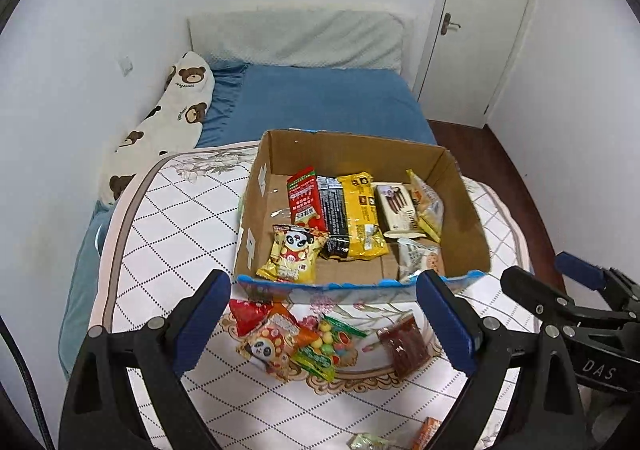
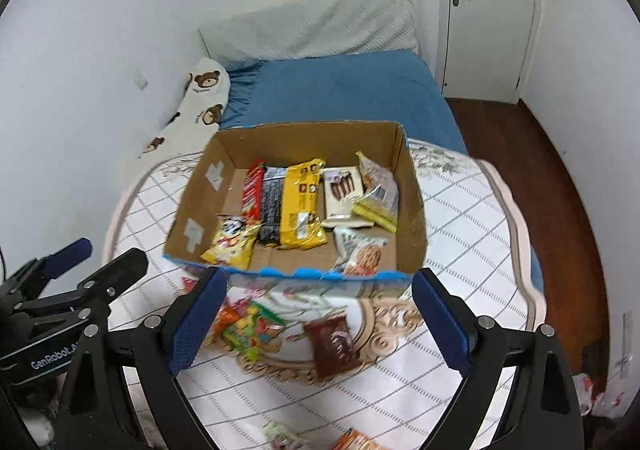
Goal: Organize snacks
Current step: 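Grasp the small white candy packet with left tool while right grasps orange seed bag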
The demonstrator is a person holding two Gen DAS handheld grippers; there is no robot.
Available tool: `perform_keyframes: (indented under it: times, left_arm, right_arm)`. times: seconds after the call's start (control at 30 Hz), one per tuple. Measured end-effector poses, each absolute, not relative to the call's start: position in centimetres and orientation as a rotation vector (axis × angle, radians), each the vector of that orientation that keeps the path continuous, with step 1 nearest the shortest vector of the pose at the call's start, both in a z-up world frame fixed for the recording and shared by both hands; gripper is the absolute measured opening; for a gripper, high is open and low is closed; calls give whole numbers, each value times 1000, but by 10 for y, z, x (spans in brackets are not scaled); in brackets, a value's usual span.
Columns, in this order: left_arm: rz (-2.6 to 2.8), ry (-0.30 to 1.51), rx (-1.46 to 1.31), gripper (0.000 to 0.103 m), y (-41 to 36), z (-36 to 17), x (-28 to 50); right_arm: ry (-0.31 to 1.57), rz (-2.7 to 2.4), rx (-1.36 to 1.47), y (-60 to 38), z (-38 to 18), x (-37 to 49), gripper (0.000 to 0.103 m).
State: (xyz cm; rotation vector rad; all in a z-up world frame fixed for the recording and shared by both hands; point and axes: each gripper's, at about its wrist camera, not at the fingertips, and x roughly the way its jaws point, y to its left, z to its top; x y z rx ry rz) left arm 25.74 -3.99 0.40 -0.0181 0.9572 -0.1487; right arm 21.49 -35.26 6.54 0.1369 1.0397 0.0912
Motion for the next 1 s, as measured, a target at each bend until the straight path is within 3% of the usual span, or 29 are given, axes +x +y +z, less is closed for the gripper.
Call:
perform_keyframes:
  times: [0.2,0.37,0.6,0.8,1.0]
  left_arm:
    - [-168,1048,4,95,-40,-23,228]
    - [-199,1293,5,95,-44,-108,201]
    - [-273,1570,78,95,-70,-214,157]
    - [-303,1646,84,95,-83,-240,139]
    - [-324,1705,33,95,-93,-255,135]
  right_arm:
    - [1174,92,225,-371,32,171,96]
    - [1419,73,247,-391,-47,122,96]
    - [1702,215,-110,-364,-142,68,96]
    - [1778,259,-359,-347,-185,52,95]
    - [1705,31,-58,-393,-186,80,84]
